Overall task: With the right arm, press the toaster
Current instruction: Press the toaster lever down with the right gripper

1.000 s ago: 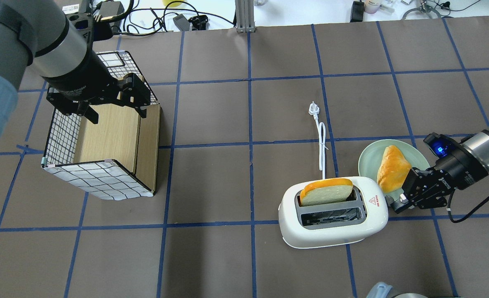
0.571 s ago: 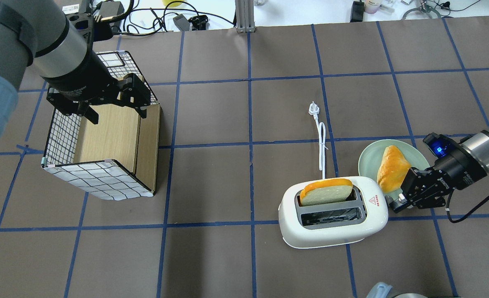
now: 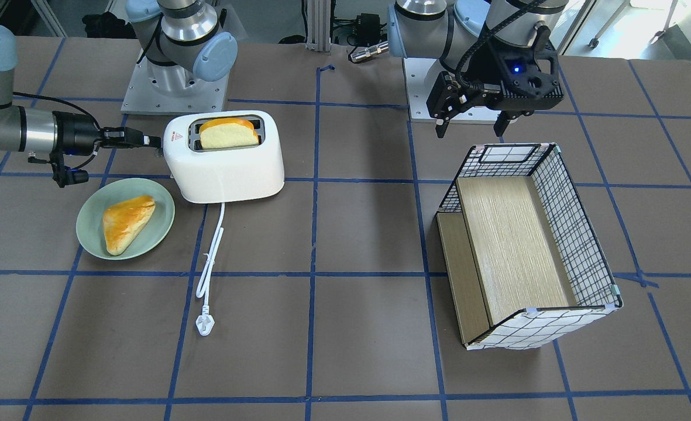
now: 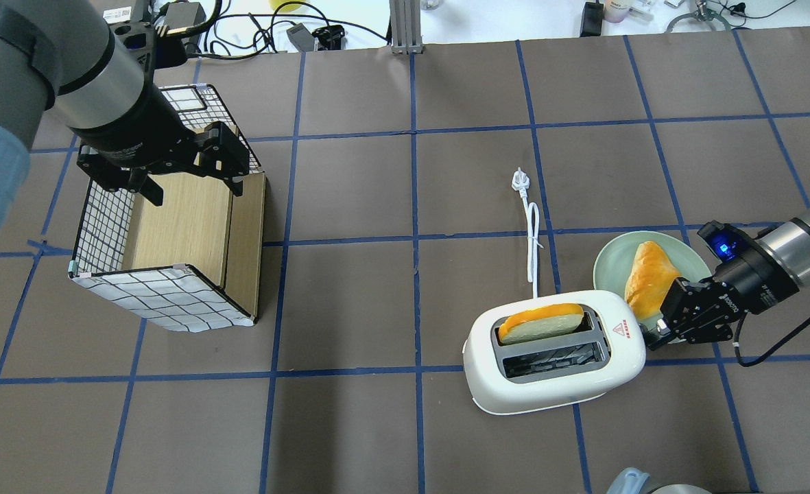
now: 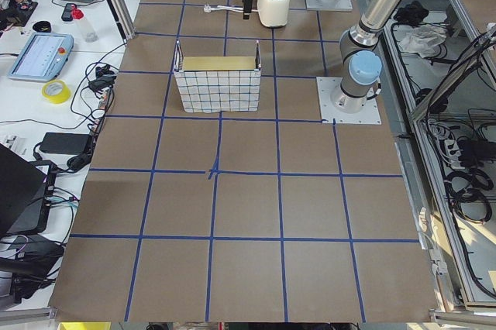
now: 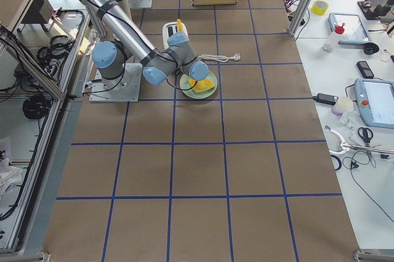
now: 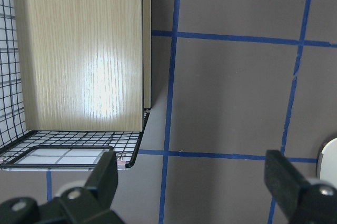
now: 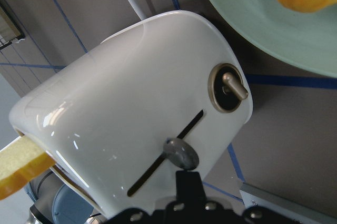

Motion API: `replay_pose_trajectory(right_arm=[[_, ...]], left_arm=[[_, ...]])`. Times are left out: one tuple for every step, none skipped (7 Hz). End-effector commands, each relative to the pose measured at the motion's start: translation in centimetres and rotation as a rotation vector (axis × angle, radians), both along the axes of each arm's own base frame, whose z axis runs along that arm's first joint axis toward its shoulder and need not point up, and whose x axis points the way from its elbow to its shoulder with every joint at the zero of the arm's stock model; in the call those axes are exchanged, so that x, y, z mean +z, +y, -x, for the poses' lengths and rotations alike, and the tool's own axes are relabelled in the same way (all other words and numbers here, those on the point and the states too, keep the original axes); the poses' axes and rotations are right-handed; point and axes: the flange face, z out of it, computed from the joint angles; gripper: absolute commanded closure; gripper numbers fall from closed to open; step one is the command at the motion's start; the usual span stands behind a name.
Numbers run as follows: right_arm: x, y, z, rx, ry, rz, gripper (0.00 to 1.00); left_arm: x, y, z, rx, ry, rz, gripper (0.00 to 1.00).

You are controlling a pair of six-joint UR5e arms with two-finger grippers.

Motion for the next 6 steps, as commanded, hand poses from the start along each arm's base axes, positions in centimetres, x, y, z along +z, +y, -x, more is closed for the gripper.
replay_pose_trajectory(right_arm=[[-0.9,0.3,-0.2,-0.003,0.004,0.002,1.00],[-1.0,0.3,-0.2,-0.003,0.004,0.002,1.00],[-1.2,0.2,-0.2,-0.001,0.007,0.006,1.00],[-1.6,0.0,0.0,-0.003,0.006,0.005,1.00],[-1.9,0.0,0.0,-0.003,0.007,0.006,1.00],[-2.0,-0.1,0.1,-0.003,0.015,0.012,1.00]], left_arm=[[0.1,0.0,0.0,0.000,0.000,0.001,0.00],[0.0,0.0,0.0,0.000,0.000,0.000,0.00],[0.0,0.0,0.0,0.000,0.000,0.000,0.00],[0.1,0.0,0.0,0.000,0.001,0.001,0.00],[0.0,0.0,0.0,0.000,0.000,0.000,0.00],[0.1,0.0,0.0,0.000,0.000,0.001,0.00]])
